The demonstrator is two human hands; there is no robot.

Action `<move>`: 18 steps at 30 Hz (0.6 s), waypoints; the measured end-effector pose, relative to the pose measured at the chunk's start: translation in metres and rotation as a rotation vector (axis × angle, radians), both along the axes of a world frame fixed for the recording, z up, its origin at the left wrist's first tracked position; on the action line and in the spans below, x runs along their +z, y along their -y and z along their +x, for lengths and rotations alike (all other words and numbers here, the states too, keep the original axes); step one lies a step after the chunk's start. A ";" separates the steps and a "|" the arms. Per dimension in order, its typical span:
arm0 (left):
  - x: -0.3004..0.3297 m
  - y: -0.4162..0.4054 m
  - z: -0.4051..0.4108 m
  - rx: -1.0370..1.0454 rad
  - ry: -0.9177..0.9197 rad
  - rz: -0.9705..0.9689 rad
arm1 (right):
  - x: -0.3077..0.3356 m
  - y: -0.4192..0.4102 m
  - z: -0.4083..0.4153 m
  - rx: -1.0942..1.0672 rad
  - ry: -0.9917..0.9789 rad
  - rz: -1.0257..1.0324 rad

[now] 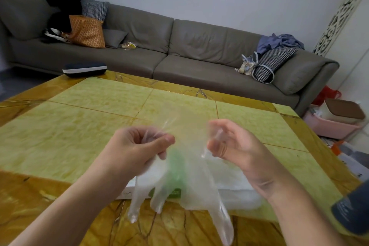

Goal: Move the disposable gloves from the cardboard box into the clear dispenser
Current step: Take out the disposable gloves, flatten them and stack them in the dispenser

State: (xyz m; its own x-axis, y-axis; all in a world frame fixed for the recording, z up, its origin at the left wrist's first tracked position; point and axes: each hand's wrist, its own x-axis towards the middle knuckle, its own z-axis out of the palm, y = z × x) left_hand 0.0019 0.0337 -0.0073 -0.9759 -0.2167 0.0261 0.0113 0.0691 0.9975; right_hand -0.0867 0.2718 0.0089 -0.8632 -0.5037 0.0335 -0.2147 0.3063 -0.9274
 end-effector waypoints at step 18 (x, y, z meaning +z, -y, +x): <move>-0.006 0.008 -0.005 -0.020 0.018 0.095 | -0.007 0.008 0.001 -0.166 0.263 -0.296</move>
